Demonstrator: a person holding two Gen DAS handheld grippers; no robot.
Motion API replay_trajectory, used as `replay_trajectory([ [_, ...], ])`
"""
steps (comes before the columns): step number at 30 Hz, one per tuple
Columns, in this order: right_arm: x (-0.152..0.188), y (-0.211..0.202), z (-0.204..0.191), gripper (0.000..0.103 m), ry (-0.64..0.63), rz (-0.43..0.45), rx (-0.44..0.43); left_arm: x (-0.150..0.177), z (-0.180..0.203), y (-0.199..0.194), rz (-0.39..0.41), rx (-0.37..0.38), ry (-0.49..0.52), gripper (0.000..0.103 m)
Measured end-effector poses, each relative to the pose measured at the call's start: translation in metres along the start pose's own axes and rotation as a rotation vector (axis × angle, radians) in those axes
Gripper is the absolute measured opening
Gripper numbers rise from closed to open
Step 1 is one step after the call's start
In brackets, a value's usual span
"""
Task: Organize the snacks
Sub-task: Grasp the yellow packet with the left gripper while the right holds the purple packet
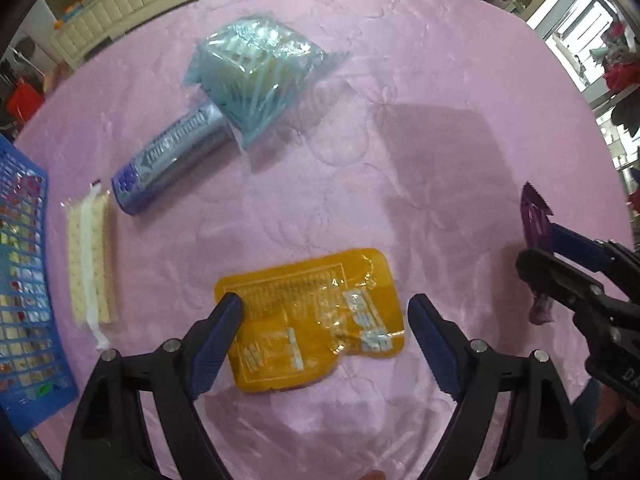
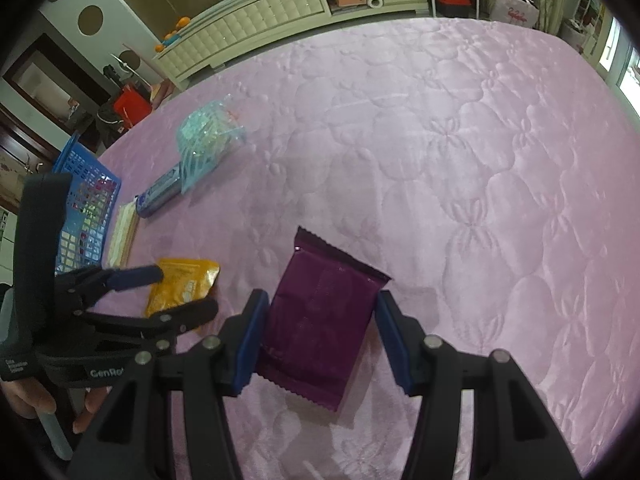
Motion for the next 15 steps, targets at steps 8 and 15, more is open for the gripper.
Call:
replay_trajectory([
  [8,0.004,0.002,0.004,0.059,-0.002,-0.005,-0.011,0.002,-0.017,0.013,-0.010,-0.055,-0.037,0.103],
  [15,0.003,0.005,0.003,0.059,-0.003,-0.003,-0.027,0.008,-0.015,0.017,0.009,-0.050,-0.016,0.101],
])
Point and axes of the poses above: each gripper's, at about its wrist camera, not at the fingertips, and y roughly the way its jaws point, z to its right, x to its underside, the point moved 5 cm from there along y, roughly the way its jaws point, and after that the axes turned 5 degrees about -y, right-handed, at the moved point
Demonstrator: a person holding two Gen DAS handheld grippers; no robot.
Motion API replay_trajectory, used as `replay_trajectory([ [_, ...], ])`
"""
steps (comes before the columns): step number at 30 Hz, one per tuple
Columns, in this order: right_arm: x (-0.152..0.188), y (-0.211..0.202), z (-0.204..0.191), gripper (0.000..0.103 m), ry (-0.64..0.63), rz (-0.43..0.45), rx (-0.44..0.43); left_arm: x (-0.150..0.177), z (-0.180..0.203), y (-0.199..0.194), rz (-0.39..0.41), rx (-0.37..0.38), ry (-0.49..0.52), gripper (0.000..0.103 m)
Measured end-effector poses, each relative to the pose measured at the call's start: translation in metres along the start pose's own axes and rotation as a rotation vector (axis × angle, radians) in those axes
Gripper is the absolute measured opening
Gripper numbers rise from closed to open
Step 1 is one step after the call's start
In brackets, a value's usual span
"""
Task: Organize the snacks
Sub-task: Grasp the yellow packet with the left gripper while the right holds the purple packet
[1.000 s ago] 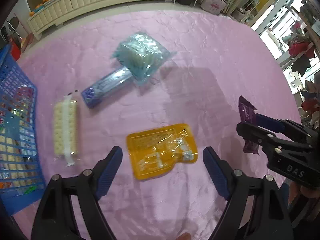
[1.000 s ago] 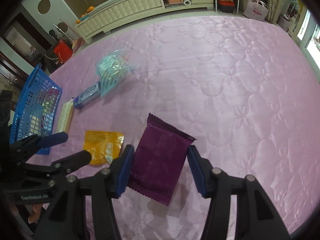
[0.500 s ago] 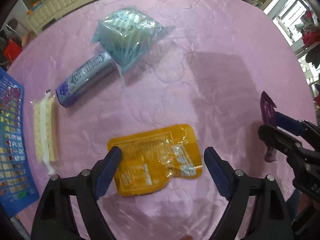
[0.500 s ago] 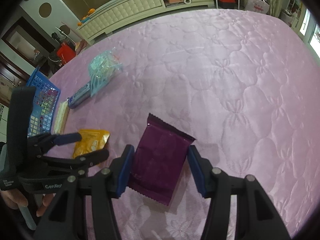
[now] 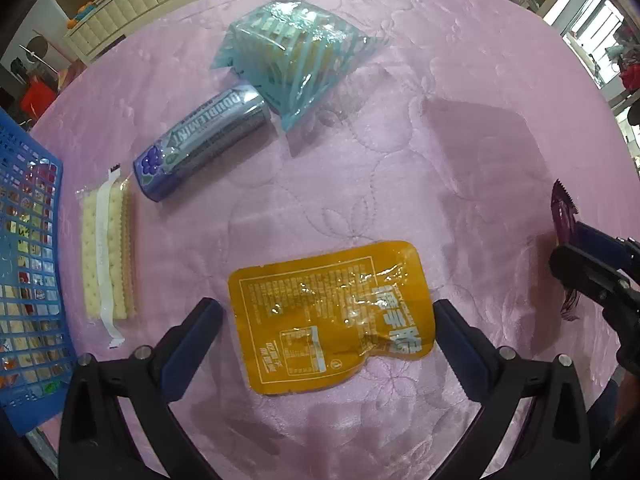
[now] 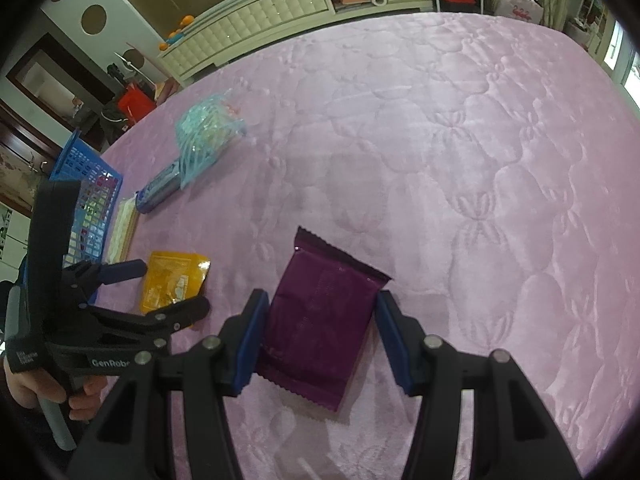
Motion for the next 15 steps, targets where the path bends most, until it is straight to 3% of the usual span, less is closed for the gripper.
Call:
replay_trajectory([
  [4,0.001,0.003,-0.003,0.059,-0.004,-0.004,-0.008,0.009,-0.004,-0.018,0.003,0.005,0.010,0.087],
  [6,0.001,0.003,-0.005,0.059,-0.002,-0.003,-0.012,0.010,-0.002,-0.022,0.008,0.014,0.036,0.073],
  [10,-0.001,0.005,-0.012,0.059,-0.008,-0.001,-0.022,0.010,-0.006,-0.027,0.000,0.018,0.045,0.057],
  [13,-0.003,0.006,-0.018,0.059,-0.015,-0.001,-0.029,0.006,-0.009,-0.035,-0.002,0.022,0.047,0.034],
  [14,-0.003,0.007,-0.021,0.059,-0.017,0.000,-0.031,0.004,-0.011,-0.036,-0.003,0.029,0.041,0.019],
  [15,-0.004,0.008,-0.023,0.059,-0.020,-0.001,-0.034,-0.003,-0.010,-0.039,-0.007,0.038,0.032,0.012],
])
Point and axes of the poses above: each gripper's, at about its wrist camera, not at the fingertips, and y roughly the way its jaws point, z to its right, x to its underside, the point moved 5 cm from there along y, roughly the way its jaws point, and after that the axes turned 5 degrees about -y, right-handed, at the moved point
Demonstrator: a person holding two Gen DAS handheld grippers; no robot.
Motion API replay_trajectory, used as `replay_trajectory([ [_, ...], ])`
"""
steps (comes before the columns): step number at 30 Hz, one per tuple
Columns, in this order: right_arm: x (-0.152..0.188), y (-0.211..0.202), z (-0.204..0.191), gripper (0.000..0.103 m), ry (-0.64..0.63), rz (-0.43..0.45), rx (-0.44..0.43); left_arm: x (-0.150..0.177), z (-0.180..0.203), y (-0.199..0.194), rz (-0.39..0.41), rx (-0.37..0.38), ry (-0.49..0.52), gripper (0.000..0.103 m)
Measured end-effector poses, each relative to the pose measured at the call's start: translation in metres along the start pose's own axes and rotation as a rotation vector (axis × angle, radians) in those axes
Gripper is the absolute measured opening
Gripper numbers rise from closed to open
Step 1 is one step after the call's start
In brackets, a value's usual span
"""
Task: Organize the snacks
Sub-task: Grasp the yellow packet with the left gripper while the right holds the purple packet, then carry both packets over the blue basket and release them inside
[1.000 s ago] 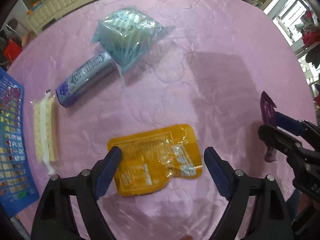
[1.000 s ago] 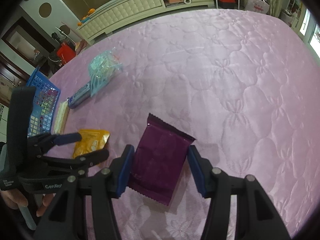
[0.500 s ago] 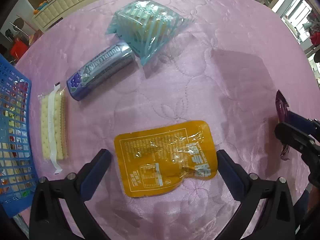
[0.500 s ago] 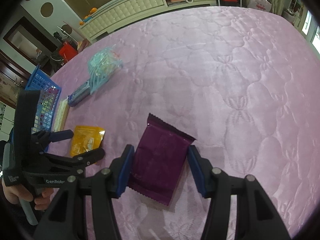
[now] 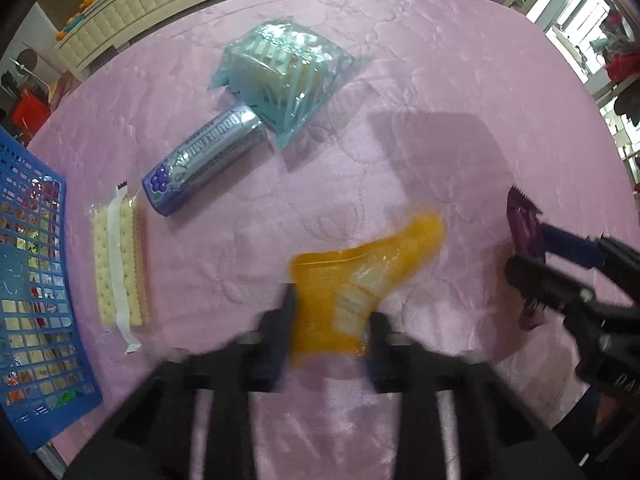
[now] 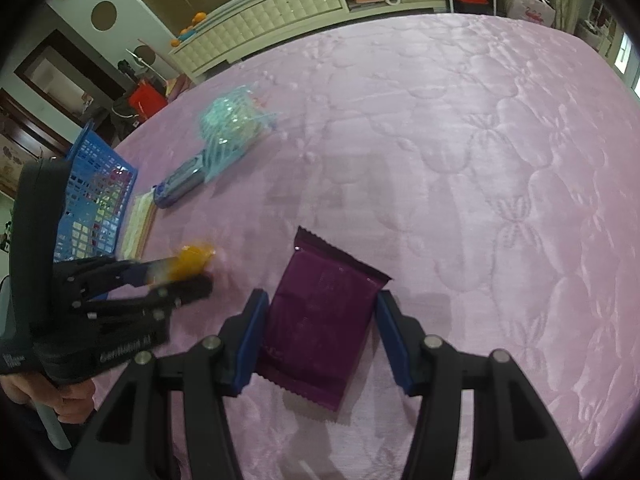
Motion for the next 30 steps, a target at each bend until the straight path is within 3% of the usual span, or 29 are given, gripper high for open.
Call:
replay_trajectory([
  [9,-0.003,-0.004,-0.013,0.059,-0.015,0.005,0.010,-0.001,-0.015,-0.012,0.029,0.094,-0.028,0.001],
  [15,-0.006,-0.014,-0.033,0.059,-0.032,0.019,0.029,0.007,-0.025,-0.040,0.082,0.104,-0.026,0.001],
  [30,-0.041,-0.073,-0.138,0.059,-0.189,0.136,0.038,0.041,-0.069,-0.159,0.303,0.134,-0.007,0.001],
])
Point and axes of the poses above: each gripper's, at about its wrist camera, not at the fingertips, and y roughly the way its jaws point, z to its right, x to its underside, the point moved 5 cm from there along y, roughly the way its jaws point, and after that the axes turned 5 degrees about -y, right-handed, at the moved point
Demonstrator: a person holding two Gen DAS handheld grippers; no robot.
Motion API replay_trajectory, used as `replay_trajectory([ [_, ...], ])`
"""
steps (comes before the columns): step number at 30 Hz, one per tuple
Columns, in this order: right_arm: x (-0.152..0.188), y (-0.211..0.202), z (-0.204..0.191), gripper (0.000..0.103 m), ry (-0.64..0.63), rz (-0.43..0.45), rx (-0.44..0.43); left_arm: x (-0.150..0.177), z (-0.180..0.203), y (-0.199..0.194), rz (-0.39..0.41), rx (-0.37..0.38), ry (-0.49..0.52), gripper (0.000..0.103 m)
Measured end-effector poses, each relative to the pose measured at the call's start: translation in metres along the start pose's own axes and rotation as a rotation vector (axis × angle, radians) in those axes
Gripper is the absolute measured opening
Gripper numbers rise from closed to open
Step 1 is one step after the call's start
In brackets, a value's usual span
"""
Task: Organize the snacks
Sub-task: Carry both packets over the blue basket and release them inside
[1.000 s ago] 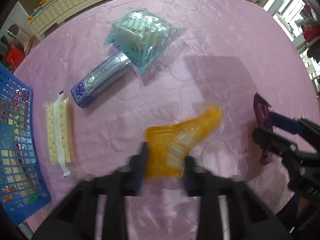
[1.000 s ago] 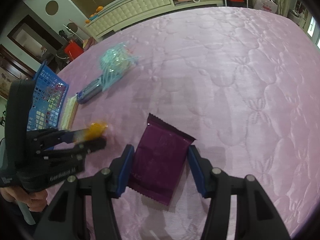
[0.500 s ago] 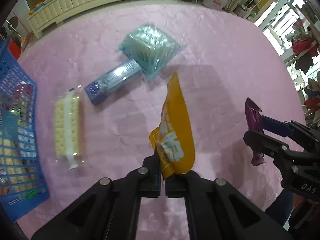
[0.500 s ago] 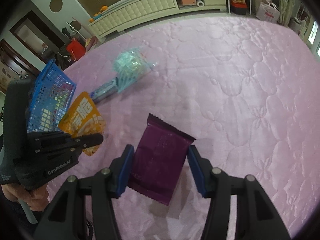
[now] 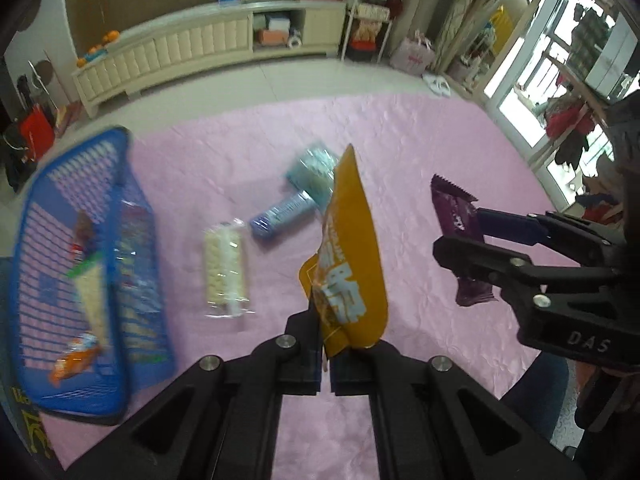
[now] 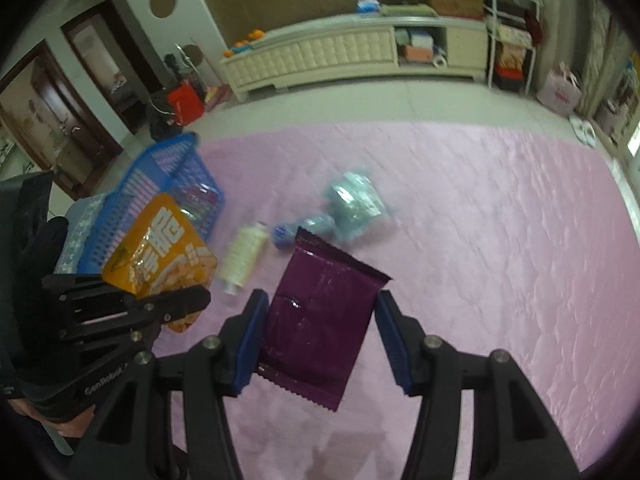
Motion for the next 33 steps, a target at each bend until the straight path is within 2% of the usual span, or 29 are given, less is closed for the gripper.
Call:
replay_trajectory([
  [3,-0.017,-0.008,-0.029,0.059,-0.044,0.025,-0.014,-0.004,-0.013,-0.028,0.051,0.004,-0.015,0.001],
  [9,-0.042,-0.010,-0.077,0.059,-0.118,0.062,-0.055,-0.004,-0.052,-0.071,0.118,-0.033,-0.027,0.001],
  [18,-0.064,0.011,-0.140,0.059,-0.204,0.068,-0.121,0.003,-0.108,-0.098,0.149,-0.065,-0.076,0.001],
  [25,-0.076,0.040,-0.180,0.059,-0.258,0.034,-0.134,0.008,-0.155,-0.093,0.132,-0.086,-0.128,0.001],
  [33,-0.073,0.071,-0.199,0.059,-0.285,-0.016,-0.121,0.017,-0.195,-0.059,0.072,-0.087,-0.153,0.001],
])
Point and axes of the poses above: each gripper's, at about its wrist camera, not at the fingertips, and y roughly the way its jaws point, z to its right, x to its underside, the point moved 5 cm from there along y, roughly the way its jaws point, and after that the axes turned 5 degrees about -y, right-handed, at the moved point
